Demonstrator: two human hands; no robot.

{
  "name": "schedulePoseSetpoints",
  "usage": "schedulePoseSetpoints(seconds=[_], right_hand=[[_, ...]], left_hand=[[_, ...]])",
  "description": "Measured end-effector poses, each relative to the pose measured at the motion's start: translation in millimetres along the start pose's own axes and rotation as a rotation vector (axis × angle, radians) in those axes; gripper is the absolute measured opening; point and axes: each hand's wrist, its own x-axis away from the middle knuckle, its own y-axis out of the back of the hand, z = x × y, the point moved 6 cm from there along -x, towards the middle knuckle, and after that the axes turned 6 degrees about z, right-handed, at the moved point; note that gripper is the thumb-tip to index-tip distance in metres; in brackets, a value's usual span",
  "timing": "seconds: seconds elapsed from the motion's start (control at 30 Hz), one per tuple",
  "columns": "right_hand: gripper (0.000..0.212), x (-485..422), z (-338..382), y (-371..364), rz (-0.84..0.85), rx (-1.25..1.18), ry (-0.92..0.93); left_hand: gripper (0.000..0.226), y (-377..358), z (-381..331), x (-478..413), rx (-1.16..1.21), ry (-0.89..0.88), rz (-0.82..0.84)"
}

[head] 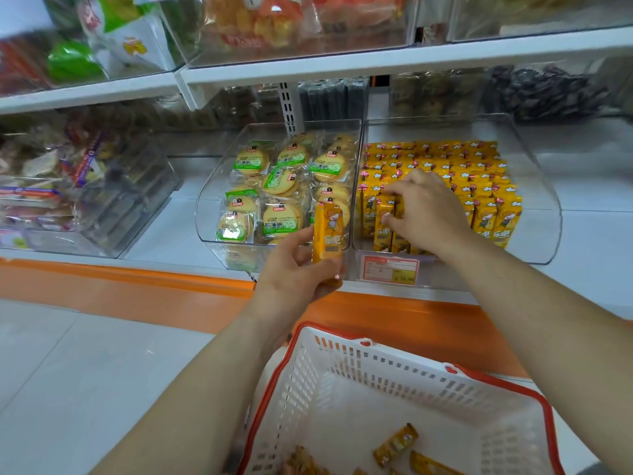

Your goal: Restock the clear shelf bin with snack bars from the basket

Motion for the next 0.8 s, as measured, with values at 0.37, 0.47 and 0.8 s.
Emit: schedulePoseSetpoints(seconds=[0.37,0.47,0.8], right_hand=[[0.029,40,61,23,0.232,-1.075,0.037],[0.027,43,54,27,0.254,-1.255,-0.010],[0.035,27,-5,60,-0.170,-0.919,-0.174]], left_hand=[[0.026,-20,-7,3,0.119,-0.046,0.072],[0.026,-24,-10,6,0.110,-0.055,0.057],[0.050,-13,-17,-9,-0.925,-0.277,-0.266]])
